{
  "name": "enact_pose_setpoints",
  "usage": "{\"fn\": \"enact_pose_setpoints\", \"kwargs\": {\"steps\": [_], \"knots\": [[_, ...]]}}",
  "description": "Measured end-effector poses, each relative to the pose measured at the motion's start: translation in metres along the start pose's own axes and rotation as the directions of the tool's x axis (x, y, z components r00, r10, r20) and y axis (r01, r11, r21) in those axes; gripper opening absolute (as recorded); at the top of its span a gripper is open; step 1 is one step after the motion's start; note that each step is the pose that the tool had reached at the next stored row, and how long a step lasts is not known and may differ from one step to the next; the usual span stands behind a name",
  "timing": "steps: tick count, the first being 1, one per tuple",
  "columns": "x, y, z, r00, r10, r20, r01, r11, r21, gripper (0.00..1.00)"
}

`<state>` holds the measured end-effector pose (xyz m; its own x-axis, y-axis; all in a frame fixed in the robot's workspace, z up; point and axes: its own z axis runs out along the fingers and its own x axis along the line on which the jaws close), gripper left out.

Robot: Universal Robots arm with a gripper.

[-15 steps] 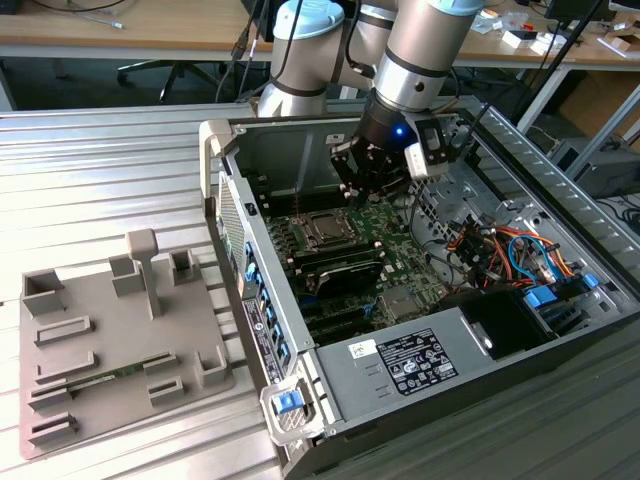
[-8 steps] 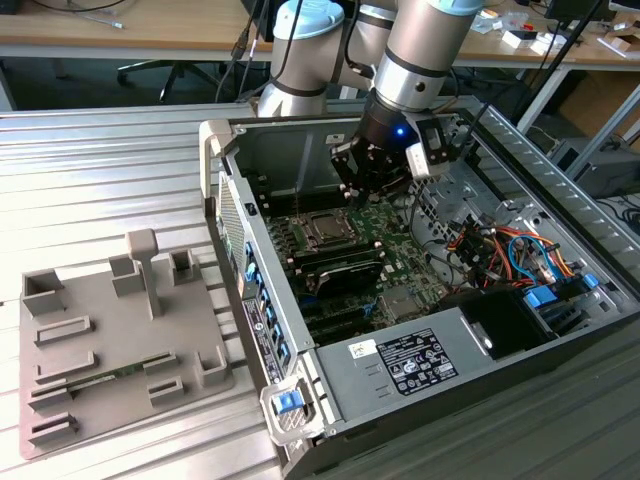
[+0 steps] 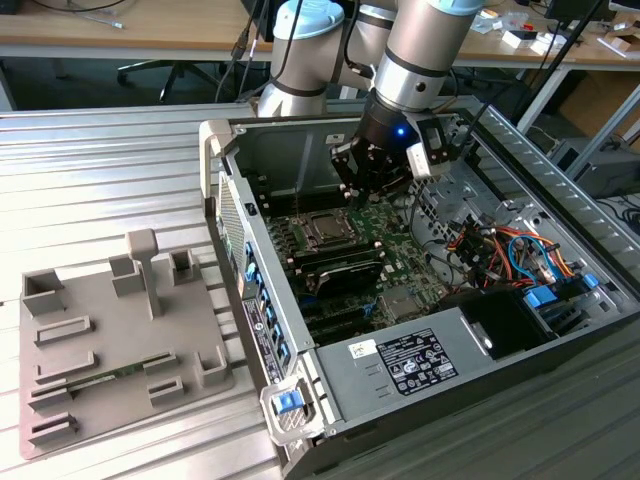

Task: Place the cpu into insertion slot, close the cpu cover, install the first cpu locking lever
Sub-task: 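Install the first cpu locking lever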

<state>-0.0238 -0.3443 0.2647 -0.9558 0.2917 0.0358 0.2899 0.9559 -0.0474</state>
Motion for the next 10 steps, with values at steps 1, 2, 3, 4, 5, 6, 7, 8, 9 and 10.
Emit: {"fn": "enact_pose_setpoints", "kwargs": {"steps": [1, 2, 3, 4, 5, 6, 7, 8, 9, 10], "knots": [[0.0, 0.0, 0.0, 1.0, -0.002, 0.0001, 0.002, 1.0, 0.0001, 0.11], [0.0, 0.0, 0.0, 1.0, -0.005, 0.0002, 0.005, 1.0, 0.0002, 0.11], [0.0, 0.0, 0.0, 1.0, -0.009, 0.0004, 0.009, 1.0, 0.0004, 0.11], [0.0, 0.0, 0.0, 0.9999, -0.013, 0.0006, 0.013, 0.9999, 0.0005, 0.11], [0.0, 0.0, 0.0, 0.9999, -0.017, 0.0008, 0.017, 0.9999, 0.0006, 0.11], [0.0, 0.0, 0.0, 0.9998, -0.019, 0.0009, 0.019, 0.9998, 0.0007, 0.11], [0.0, 0.0, 0.0, 0.9998, -0.022, 0.001, 0.022, 0.9998, 0.0008, 0.11], [0.0, 0.0, 0.0, 0.9997, -0.024, 0.0011, 0.024, 0.9997, 0.0009, 0.11], [0.0, 0.0, 0.0, 0.9997, -0.025, 0.0011, 0.025, 0.9997, 0.0009, 0.11], [0.0, 0.0, 0.0, 0.9996, -0.029, 0.0013, 0.029, 0.9996, 0.001, 0.11]]}}
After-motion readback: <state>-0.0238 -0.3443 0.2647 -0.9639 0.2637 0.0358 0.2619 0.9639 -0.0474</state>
